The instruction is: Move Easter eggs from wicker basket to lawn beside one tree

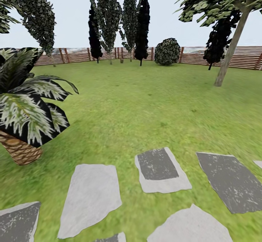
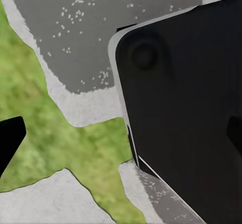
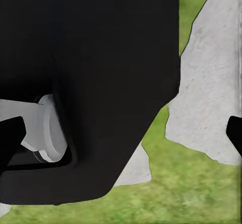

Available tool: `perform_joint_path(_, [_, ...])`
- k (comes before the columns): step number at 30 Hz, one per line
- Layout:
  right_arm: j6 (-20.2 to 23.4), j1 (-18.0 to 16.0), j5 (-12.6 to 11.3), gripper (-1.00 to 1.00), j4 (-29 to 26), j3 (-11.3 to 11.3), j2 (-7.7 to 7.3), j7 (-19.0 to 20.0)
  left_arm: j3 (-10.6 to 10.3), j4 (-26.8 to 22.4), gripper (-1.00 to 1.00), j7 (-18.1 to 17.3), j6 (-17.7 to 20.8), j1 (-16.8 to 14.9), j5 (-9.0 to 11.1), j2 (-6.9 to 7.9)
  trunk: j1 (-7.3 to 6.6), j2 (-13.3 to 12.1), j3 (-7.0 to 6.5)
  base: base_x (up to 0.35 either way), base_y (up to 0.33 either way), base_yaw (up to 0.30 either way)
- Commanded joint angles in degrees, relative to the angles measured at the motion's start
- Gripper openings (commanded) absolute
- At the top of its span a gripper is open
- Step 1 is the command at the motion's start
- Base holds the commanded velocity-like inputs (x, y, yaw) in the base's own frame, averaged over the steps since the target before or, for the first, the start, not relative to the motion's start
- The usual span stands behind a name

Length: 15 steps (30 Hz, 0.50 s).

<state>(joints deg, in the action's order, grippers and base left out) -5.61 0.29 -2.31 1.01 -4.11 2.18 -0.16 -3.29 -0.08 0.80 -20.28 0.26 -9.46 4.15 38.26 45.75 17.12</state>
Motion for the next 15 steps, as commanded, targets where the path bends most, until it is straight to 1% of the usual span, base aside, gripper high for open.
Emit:
perform_joint_path(1, [-0.4, 0.0, -0.2, 1.0, 0.1, -0.4, 0.02, 0.0, -0.3, 0.0, 1.0, 0.1, -0.2, 0.0, -0.1, 0.01, 0.04, 0.0, 0.04, 0.279, -0.185, 0.0])
perform_joint_path(6, [-0.4, 0.0, -0.2, 1.0, 0.1, -0.4, 0.02, 0.0, -0.3, 0.0, 1.0, 0.1, -0.2, 0.0, -0.1, 0.03, 0.04, 0.0, 0.04, 0.271, -0.204, 0.0])
perform_joint_path(11, [-0.4, 0.0, -0.2, 1.0, 0.1, -0.4, 0.02, 0.0, -0.3, 0.0, 1.0, 1.0, -0.2, 0.0, -0.2, 0.0, 0.04, 0.0, 0.04, 0.263, -0.219, 0.0])
perform_joint_path(15, [-0.4, 0.0, -0.2, 1.0, 0.1, -0.4, 0.02, 0.0, -0.3, 0.0, 1.0, 1.1, -0.2, 0.0, -0.2, -0.01, 0.04, 0.0, 0.04, 0.276, -0.171, 0.0])
